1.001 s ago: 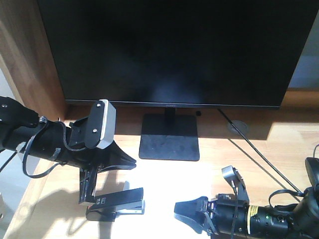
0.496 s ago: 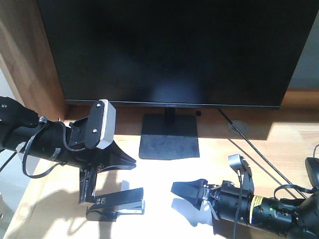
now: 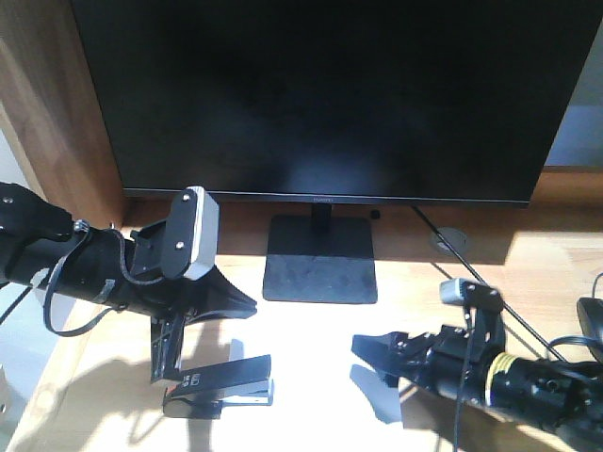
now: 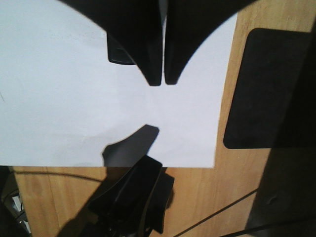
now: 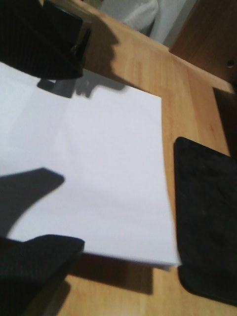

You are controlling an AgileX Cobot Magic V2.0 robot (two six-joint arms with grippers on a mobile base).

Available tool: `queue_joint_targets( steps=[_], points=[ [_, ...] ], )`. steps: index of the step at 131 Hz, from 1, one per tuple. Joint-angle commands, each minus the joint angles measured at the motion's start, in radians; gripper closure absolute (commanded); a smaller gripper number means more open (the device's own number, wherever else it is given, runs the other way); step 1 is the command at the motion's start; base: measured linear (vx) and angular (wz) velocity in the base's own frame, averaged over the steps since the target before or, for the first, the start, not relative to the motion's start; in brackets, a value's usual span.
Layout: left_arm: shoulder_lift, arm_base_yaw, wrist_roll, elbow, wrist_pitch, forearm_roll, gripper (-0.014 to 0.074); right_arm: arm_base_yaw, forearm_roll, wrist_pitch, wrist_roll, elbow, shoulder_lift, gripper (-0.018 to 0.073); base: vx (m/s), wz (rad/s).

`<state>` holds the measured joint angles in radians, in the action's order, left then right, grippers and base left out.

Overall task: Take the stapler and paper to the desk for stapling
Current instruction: 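Open both grippers and lift them away from stapler and paper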

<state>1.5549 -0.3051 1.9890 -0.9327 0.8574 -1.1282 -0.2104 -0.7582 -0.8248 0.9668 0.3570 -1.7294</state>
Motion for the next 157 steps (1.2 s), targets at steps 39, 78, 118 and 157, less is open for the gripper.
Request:
queue_joint_targets(
  steps=[39,78,118,157],
  points=[
    [-0.136,-0.002,-0.384,-0.020,-0.373,0.003,0.0603,0.001,0.074,0.287,-0.255,0.009,0.395,0.0337,0.00,0.00],
    [-0.238,0.000,-0.759,-0.016,-0.564,0.271,0.0603,0.001,0.076,0.569,-0.295,0.009,0.729,0.0566,0.00,0.00],
    [-0.251,0.000,-1.207,-0.016,-0.590,0.632,0.0603,0.001,0.072,0.779,-0.293,0.009,1.032,0.0565,0.00,0.00],
    [-0.332,0.000,-1.662,-0.016,-0.583,1.082,0.0603,0.001,0.098,0.980,-0.288,0.009,1.298,0.0565,0.00,0.00]
  ],
)
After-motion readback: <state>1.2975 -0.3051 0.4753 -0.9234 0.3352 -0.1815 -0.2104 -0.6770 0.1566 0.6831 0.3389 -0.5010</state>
